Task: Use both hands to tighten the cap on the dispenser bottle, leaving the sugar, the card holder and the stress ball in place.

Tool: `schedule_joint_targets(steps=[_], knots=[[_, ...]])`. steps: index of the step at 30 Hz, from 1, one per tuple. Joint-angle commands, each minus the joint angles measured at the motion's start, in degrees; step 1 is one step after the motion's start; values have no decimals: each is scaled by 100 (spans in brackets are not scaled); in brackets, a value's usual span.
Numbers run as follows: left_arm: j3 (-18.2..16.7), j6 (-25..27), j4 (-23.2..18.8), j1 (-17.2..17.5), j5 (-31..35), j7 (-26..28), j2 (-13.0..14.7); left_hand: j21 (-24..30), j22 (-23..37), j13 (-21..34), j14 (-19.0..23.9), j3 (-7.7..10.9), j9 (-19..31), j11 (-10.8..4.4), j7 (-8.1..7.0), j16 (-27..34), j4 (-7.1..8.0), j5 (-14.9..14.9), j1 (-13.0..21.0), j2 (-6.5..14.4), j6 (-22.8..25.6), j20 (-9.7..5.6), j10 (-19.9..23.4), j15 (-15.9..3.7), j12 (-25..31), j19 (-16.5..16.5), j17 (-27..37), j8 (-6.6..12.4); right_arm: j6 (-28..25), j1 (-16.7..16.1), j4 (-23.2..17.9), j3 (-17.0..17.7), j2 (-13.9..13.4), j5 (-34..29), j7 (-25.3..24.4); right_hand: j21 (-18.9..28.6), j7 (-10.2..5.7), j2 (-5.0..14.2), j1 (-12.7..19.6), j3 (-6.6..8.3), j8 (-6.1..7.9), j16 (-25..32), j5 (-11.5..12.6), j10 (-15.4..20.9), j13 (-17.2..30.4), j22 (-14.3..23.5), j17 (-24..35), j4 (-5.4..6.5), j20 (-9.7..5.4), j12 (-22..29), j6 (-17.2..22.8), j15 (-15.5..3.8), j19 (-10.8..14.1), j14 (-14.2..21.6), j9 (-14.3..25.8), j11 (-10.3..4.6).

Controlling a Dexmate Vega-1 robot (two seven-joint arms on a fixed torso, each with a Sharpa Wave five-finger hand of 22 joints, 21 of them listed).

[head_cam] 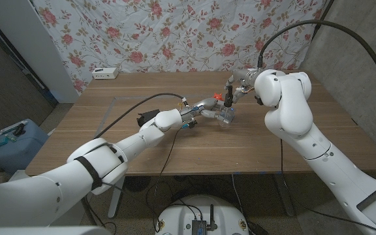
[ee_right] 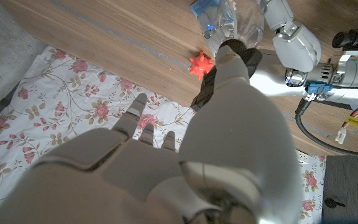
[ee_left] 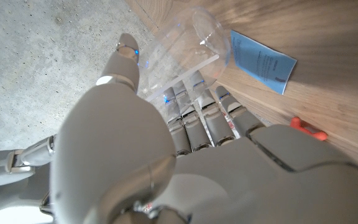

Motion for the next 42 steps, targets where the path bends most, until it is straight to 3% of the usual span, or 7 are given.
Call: schedule_joint_targets(steps=[1,16,23,33,42], knots=[[-4,-4,33,-10,-1,-1,-17,10,14,9,-15,515,17,1,-131,39,453,35,-306,739,619,-199,51,-351,29,34,10,24,-61,48,54,32,138,-26,196,38,15,8,-208,-55,19,67,-20,28,-6,7,11,108,-5,50,16,60,43,21,13,72],[18,-166,423,-150,-18,-40,-187,10,14,10,-18,518,17,10,-124,37,456,36,-312,739,628,-200,49,-341,30,32,8,27,-293,125,163,7,169,215,78,80,26,-13,-934,-323,107,130,-140,278,-6,-1,5,462,-250,124,311,56,283,190,10,267],[21,-172,454,-163,-16,-30,-198,10,14,9,-14,520,17,9,-127,40,452,36,-308,737,630,-202,48,-344,29,33,8,28,-371,244,262,-175,206,-40,215,85,29,-20,-1123,-395,142,149,-175,390,-7,-2,0,550,-289,150,454,34,363,264,12,309],[21,-206,577,-194,-35,-37,-244,11,14,9,-16,519,17,14,-127,41,454,35,-312,738,626,-199,46,-332,28,34,9,27,-360,211,361,-282,451,-585,272,94,41,-79,-1666,-616,230,207,-270,802,-10,-1,-4,796,-361,234,948,-37,592,515,-10,406],[20,-196,574,-194,-40,-34,-235,11,14,4,-15,520,17,4,-119,41,454,35,-315,737,619,-199,50,-338,28,35,8,24,-206,89,502,-326,734,-1169,201,107,36,-84,-1845,-693,285,258,-312,1174,-13,-2,-14,862,-450,309,1325,-131,783,750,-24,477]])
